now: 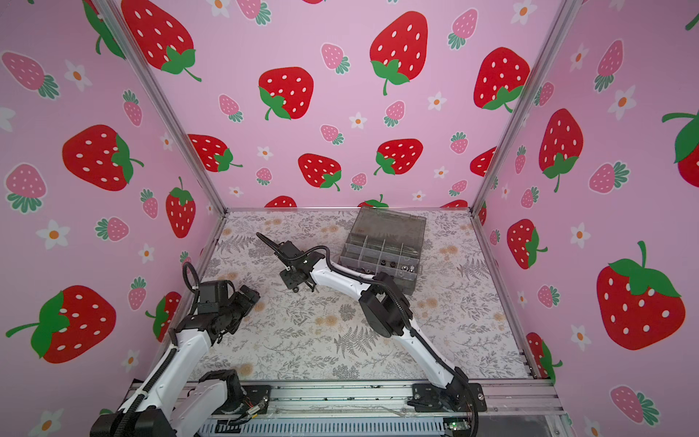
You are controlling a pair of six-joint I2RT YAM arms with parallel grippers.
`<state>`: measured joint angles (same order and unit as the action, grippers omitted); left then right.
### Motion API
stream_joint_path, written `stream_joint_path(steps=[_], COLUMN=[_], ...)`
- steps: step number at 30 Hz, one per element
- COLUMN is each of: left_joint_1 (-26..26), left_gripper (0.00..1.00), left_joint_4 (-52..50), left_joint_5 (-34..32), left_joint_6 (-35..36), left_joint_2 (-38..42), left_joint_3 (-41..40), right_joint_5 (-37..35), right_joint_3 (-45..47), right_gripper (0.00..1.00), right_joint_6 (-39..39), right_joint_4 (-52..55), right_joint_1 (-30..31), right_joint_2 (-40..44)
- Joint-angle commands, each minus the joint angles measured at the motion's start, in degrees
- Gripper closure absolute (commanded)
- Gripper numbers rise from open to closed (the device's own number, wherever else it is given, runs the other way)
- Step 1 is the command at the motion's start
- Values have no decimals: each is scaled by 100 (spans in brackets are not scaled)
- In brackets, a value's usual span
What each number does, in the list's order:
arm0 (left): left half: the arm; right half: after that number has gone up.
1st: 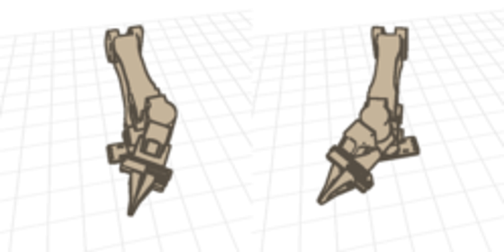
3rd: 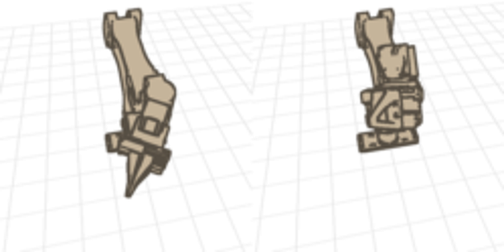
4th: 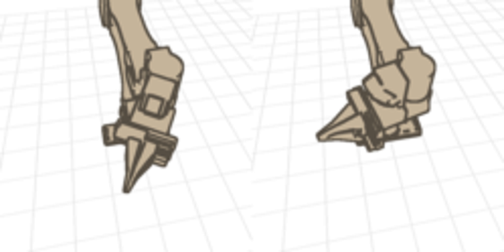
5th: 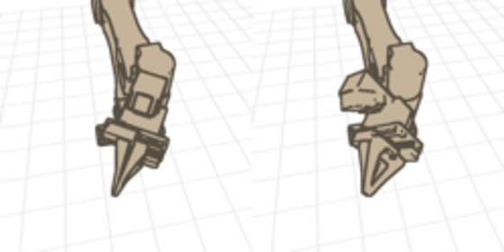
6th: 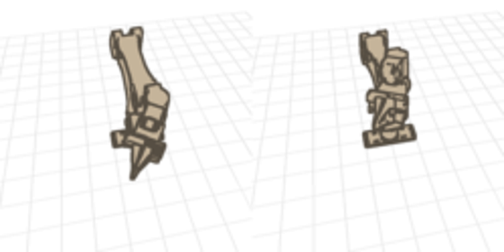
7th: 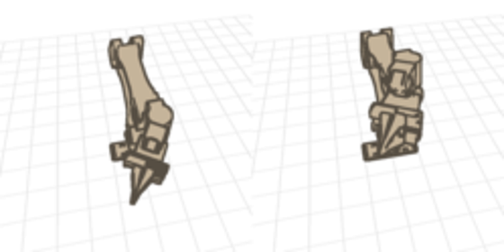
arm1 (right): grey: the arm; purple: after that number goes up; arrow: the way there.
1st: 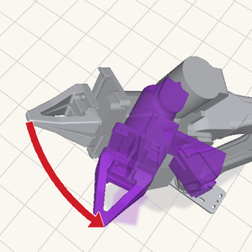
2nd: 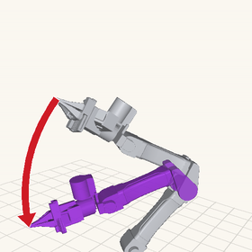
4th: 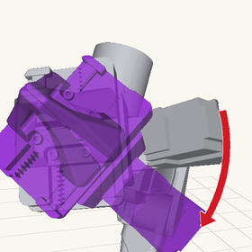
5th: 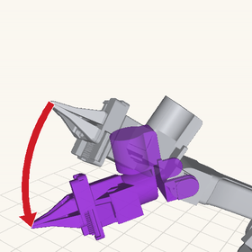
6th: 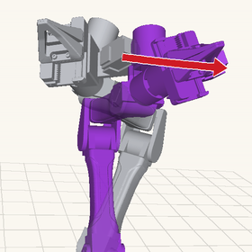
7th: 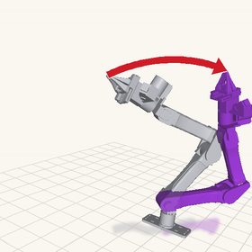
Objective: Sort the screws and nuts into containers
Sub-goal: Pick up the nut from the middle-left of the table.
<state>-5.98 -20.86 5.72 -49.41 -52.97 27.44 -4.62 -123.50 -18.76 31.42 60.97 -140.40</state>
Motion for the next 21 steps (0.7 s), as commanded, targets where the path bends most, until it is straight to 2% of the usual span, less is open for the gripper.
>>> stream_joint_path(steps=[1, 21], left_joint_1=[-35, -35], left_gripper=[1, 1], left_joint_4=[-49, 118], left_joint_5=[78, 164], left_joint_6=[-53, -100], left_joint_2=[32, 31], left_joint_3=[-53, -160], right_joint_5=[-78, 62], right_joint_3=[-167, -649], right_gripper=[50, 54], right_joint_6=[175, 391], right_joint_4=[412, 846], right_joint_1=[38, 187], right_joint_2=[-134, -660])
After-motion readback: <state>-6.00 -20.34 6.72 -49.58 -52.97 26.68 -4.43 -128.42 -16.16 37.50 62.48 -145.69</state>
